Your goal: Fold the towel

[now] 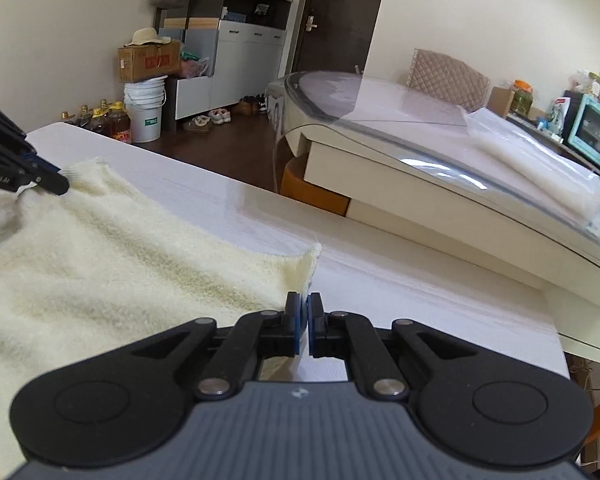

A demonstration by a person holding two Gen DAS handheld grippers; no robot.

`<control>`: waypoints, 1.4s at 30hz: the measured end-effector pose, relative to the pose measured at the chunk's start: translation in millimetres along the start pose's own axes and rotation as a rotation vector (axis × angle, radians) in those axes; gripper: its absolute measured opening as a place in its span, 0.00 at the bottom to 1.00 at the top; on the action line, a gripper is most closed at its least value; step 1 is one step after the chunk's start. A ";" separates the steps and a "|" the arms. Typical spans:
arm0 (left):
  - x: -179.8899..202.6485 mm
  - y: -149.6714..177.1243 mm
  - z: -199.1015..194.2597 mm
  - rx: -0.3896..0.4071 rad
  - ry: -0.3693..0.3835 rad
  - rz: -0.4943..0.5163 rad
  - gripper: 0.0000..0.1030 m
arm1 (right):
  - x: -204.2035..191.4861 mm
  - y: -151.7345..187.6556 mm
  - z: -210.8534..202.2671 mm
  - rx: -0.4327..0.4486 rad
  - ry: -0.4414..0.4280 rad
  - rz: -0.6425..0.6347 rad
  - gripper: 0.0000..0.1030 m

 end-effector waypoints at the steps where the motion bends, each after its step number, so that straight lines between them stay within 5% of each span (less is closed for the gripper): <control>1: -0.7 1.3 0.7 -0.005 -0.001 -0.002 0.12 | -1.2 -1.9 1.7 0.000 0.000 -0.007 0.13; 3: -5.8 5.3 -2.3 -0.006 0.016 -0.027 0.24 | -2.6 -3.5 -5.7 0.031 0.008 -0.009 0.25; 5: -12.7 11.6 -9.3 0.005 0.018 -0.039 0.37 | -3.0 -2.3 -14.5 0.053 0.005 -0.011 0.26; 14: 9.3 50.9 -60.9 0.026 0.164 0.021 0.38 | -35.2 50.5 -99.1 0.117 -0.135 -0.156 0.34; 28: 36.4 94.3 -72.3 -0.003 0.195 0.086 0.39 | -96.3 124.2 -163.6 0.056 -0.132 -0.427 0.39; 37: 37.0 120.5 -96.1 -0.019 0.197 0.145 0.42 | -121.0 137.5 -155.1 0.058 -0.017 -0.662 0.30; 42: 34.7 130.3 -116.4 0.060 0.183 0.330 0.44 | -126.8 137.9 -145.9 0.037 -0.013 -0.752 0.09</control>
Point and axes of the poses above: each gripper's, at about its wrist camera, not at the fingertips, and z roughly the way its jaws point, x to its right, y to its underside, the point moved 4 cm from there along z, roughly the way its jaws point, and after that the axes turned 9 degrees about -x, right-handed, at the moved point
